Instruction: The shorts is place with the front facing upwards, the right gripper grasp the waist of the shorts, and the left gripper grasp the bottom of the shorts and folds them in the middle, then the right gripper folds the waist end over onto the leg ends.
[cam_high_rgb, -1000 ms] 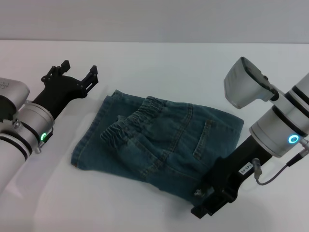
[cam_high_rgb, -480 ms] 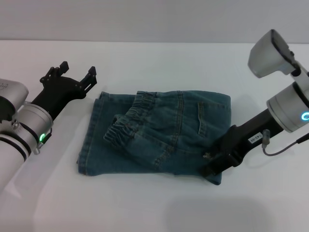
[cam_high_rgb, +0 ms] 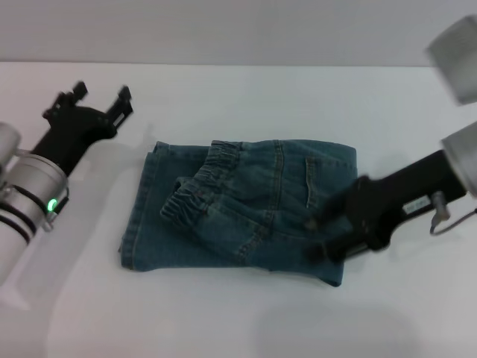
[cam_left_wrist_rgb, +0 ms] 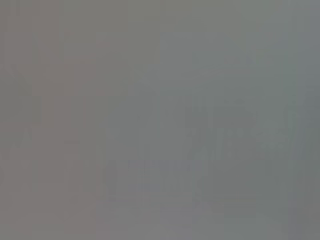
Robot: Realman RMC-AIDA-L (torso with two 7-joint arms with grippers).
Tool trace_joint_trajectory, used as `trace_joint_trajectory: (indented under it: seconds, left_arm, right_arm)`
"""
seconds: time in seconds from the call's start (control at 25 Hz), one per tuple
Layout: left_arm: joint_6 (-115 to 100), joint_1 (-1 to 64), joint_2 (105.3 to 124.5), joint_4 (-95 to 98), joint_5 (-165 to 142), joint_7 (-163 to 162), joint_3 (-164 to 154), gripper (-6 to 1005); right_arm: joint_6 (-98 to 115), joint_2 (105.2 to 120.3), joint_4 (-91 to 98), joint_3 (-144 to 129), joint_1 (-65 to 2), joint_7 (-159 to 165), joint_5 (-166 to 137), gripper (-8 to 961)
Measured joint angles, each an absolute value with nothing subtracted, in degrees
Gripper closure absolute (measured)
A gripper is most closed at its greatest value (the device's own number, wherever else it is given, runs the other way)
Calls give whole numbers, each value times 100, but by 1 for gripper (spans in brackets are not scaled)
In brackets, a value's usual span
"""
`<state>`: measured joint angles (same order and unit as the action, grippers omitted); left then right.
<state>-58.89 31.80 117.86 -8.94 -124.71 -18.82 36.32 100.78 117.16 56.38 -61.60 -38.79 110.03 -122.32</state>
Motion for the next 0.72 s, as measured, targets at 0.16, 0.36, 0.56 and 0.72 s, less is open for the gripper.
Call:
trace_joint_trajectory:
  seconds: [0.16, 0.36, 0.56, 0.72]
  left_arm:
    - [-6672, 2963, 11785, -912, -12472, -1919, 3797, 201]
    - [-7580, 2621, 11778, -958, -12471, -1986, 3886, 201]
    - [-8212, 2308, 11793, -974, -12497, -2031, 3960, 201]
    - [-8512, 2063, 11795, -1086, -12507, -2053, 3953, 201]
  right_arm:
    - [9530, 11853, 6029, -5501, -3202, 10225, -11253, 395]
    - [8669, 11869, 5354, -4907, -2480, 8567, -9437, 395]
    - [8084, 11864, 3781, -4342, -2167, 6099, -7270, 395]
    - [7916, 11859, 2603, -3985, -2231, 4500, -5811, 395]
